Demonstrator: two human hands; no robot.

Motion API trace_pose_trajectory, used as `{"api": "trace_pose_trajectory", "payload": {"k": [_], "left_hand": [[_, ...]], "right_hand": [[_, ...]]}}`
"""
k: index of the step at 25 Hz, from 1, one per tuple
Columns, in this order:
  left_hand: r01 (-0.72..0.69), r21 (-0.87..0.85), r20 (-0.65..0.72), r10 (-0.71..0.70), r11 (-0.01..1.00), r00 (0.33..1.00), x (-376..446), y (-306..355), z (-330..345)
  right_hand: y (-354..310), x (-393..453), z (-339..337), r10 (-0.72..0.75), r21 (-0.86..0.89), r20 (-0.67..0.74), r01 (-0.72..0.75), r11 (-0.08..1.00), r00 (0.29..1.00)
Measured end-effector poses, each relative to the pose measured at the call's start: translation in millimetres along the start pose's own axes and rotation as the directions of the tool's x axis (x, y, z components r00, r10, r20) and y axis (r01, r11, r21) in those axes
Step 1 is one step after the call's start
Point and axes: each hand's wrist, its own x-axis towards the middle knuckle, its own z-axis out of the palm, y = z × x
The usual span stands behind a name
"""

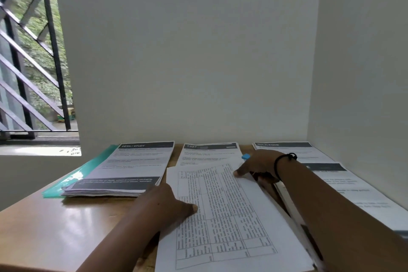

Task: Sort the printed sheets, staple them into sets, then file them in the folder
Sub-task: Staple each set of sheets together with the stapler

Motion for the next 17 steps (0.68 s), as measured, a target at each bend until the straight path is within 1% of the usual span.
{"api": "trace_pose_trajectory", "payload": {"k": [2,5,8,10,12,14,15,17], "left_hand": [[0.021,0.019,-0.032,-0.020,1.000,0.999,-2.0,0.4,1.3],[0.046,0.059,-0.056,-0.043,0.997,0.998,-5.9,2.3,2.2],[0.053,0.099,-0.098,-0.043,0.994,0.994,-9.6,3.6,3.4],[0.051,0.148,-0.152,-0.029,0.988,0.988,-15.0,3.2,5.8],[0.047,0.177,-0.197,-0.011,0.983,0.980,-18.3,1.8,9.5],[0.031,0.142,-0.221,0.001,0.989,0.975,-18.9,-1.6,11.3],[0.018,0.095,-0.222,0.003,0.995,0.975,-19.3,-2.2,10.6],[-0.011,-0.075,-0.216,-0.005,0.997,0.976,-18.9,-2.4,6.2]], "right_hand": [[0.3,-5.8,-2.8,-0.017,-0.067,0.031,0.019,0.998,0.999],[-3.6,-16.7,-4.4,-0.028,-0.122,0.077,0.037,0.992,0.997],[-11.0,-24.3,-3.6,-0.045,-0.266,0.089,0.068,0.962,0.995],[-12.9,-26.3,-4.4,-0.048,-0.249,0.111,0.074,0.966,0.993],[-10.6,-27.7,-6.9,-0.039,-0.168,0.140,0.062,0.984,0.989],[-6.1,-27.4,-9.9,-0.002,-0.121,0.155,0.021,0.992,0.988],[-4.5,-26.7,-10.7,0.019,-0.103,0.163,-0.002,0.995,0.986],[-3.5,-23.3,-10.0,0.031,-0.097,0.153,-0.016,0.995,0.988]]}}
